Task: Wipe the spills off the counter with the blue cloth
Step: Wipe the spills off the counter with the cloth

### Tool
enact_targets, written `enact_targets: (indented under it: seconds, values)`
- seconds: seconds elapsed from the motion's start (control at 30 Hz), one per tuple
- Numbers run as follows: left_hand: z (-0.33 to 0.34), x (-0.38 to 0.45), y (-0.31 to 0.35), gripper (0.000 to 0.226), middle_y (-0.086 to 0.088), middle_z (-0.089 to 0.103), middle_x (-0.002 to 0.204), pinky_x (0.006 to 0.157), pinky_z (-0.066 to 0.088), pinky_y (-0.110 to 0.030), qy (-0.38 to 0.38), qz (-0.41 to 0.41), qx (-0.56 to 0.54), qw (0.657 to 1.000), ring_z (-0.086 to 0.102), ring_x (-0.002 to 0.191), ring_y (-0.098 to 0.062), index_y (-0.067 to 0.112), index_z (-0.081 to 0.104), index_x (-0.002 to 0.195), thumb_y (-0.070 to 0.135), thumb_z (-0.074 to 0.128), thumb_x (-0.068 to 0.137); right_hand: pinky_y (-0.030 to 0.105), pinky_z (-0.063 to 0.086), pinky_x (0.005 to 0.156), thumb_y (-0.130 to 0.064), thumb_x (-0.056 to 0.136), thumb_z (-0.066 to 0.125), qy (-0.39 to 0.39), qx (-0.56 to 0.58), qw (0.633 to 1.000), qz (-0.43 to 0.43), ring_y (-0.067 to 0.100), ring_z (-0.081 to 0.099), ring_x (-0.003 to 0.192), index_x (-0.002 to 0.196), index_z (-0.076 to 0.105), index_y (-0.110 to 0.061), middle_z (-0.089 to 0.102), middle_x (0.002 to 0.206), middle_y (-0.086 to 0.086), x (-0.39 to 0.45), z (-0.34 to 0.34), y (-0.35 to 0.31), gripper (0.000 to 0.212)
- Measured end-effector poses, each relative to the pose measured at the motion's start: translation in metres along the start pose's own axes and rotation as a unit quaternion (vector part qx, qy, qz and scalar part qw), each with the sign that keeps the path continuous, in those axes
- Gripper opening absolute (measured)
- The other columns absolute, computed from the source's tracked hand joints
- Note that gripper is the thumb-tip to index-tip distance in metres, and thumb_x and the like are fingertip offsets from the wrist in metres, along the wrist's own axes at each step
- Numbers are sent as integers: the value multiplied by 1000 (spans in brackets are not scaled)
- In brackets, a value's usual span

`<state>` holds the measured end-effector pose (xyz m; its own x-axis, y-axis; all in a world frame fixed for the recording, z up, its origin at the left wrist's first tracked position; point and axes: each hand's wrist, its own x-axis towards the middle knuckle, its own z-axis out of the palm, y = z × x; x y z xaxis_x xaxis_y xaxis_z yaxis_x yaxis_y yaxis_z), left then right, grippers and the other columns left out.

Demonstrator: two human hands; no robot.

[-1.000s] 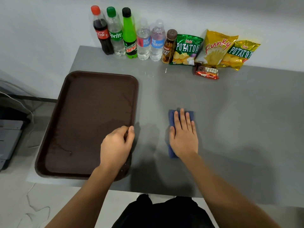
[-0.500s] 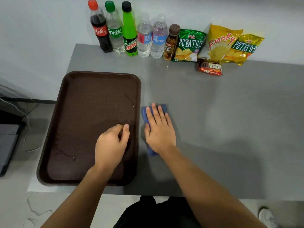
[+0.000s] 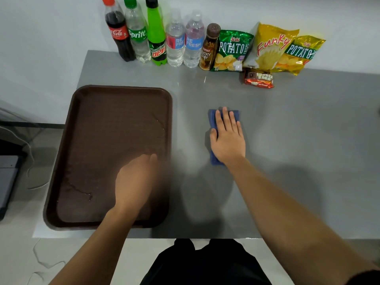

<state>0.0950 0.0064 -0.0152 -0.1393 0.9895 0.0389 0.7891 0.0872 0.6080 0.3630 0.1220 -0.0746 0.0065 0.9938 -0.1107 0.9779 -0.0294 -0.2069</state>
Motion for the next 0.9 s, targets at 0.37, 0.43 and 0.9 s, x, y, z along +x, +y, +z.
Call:
enact_targets:
  seconds: [0.37,0.43,0.9]
  values:
    - [4,0,1,44,5,45,54,46,37,-33,0,20,-14,1000,47,48,-15,20,49,66,34,50,108,47,23,127,-35,105,37,55,-3,997,-46,26,13,159,164,20,-16,17,172,7,-181,43,-35,64]
    - [4,-1,1,43,5,45,53,46,39,-34,-2,26,-12,1000,48,48,-15,19,51,67,34,50,108,47,22,127,-36,105,39,46,3,997,-68,26,10,160,164,18,-16,15,172,7,-183,47,-54,65]
    - [9,-6,7,45,4,40,51,49,34,-33,0,32,1,999,45,49,-16,17,49,67,37,50,108,43,15,129,-38,104,31,39,-4,999,29,21,10,160,164,19,-20,13,172,2,-133,25,1,63]
